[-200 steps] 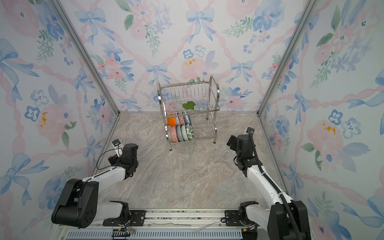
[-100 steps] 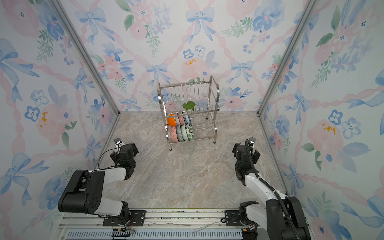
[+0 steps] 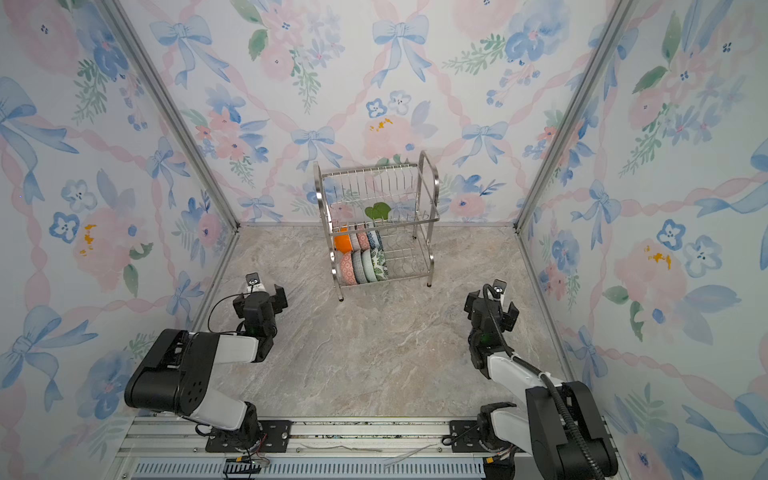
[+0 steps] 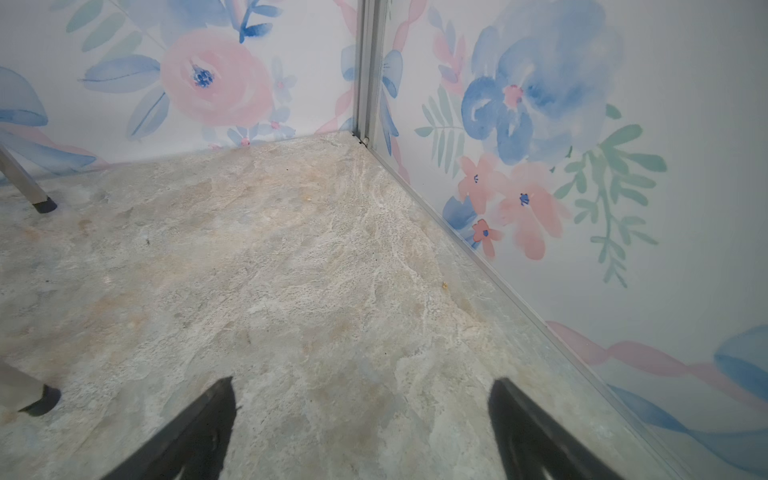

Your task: Load the bowls into the dish rack

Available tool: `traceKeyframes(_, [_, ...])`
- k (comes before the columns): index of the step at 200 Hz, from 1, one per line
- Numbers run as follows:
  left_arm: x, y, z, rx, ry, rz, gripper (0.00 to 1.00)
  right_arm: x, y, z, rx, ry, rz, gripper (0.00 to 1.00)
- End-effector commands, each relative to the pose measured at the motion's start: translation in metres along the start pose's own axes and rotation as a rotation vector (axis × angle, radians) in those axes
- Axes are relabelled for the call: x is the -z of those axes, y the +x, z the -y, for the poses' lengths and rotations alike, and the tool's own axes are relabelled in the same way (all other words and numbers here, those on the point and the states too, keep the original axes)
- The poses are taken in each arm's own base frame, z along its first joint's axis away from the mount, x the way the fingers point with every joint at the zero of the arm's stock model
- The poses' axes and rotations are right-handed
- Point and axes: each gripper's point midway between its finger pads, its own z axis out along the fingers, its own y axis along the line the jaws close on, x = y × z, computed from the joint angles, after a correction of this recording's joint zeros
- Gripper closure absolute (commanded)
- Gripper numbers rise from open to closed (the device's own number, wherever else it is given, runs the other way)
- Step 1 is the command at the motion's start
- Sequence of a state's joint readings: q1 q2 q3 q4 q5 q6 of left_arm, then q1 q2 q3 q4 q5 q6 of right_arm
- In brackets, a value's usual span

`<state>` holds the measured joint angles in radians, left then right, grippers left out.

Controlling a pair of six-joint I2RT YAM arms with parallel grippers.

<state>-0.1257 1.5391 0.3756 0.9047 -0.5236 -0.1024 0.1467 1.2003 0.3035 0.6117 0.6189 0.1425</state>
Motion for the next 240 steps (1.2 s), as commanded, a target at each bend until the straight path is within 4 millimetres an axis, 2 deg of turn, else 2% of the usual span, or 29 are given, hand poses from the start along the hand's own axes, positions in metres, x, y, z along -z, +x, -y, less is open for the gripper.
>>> traceKeyframes(1, [-0.002, -0.008, 0.015, -0.056, 0.069, 0.024, 0.02, 0.001, -0.007, -0.001, 0.009, 0.001, 0.054, 0.03])
traceKeyframes(100, [-0.004, -0.006, 0.023, -0.066, 0.123, 0.012, 0.02, -0.004, -0.015, -0.022, 0.038, -0.071, 0.129, 0.03])
traceKeyframes(119, [-0.005, -0.005, 0.034, -0.092, 0.182, 0.001, 0.02, -0.005, -0.013, -0.026, 0.049, -0.082, 0.132, 0.03])
traceKeyframes(139, [-0.002, -0.007, 0.031, -0.081, 0.177, 0.014, 0.02, -0.006, -0.010, -0.030, 0.063, -0.090, 0.145, 0.03])
traceKeyframes(166, [0.010, -0.008, 0.008, 0.019, 0.138, 0.077, 0.02, -0.007, -0.006, -0.041, 0.090, -0.111, 0.184, 0.03])
traceKeyframes(186, [0.010, -0.007, 0.004, 0.044, 0.155, 0.081, 0.02, -0.006, -0.005, -0.052, 0.127, -0.145, 0.185, 0.03])
traceKeyframes(204, [0.009, -0.006, 0.004, 0.041, 0.154, 0.077, 0.02, -0.015, 0.001, -0.053, 0.093, -0.217, 0.136, 0.03])
traceKeyframes(211, [0.008, -0.007, 0.005, 0.042, 0.158, 0.077, 0.02, -0.024, 0.014, -0.053, 0.086, -0.244, 0.075, 0.03])
traceKeyframes(218, [0.009, -0.005, 0.010, 0.037, 0.201, 0.077, 0.02, -0.035, 0.010, -0.048, 0.053, -0.202, 0.087, 0.04])
traceKeyframes(226, [0.016, -0.005, 0.019, 0.019, 0.267, 0.126, 0.02, -0.038, 0.011, -0.052, 0.070, -0.222, 0.042, 0.03])
traceKeyframes(233, [0.018, -0.004, 0.018, 0.004, 0.253, 0.143, 0.02, -0.041, 0.015, -0.053, 0.084, -0.222, -0.014, 0.03])
traceKeyframes(240, [0.016, 0.002, 0.017, 0.010, 0.247, 0.096, 0.02, -0.042, 0.014, -0.055, 0.082, -0.225, 0.011, 0.03])
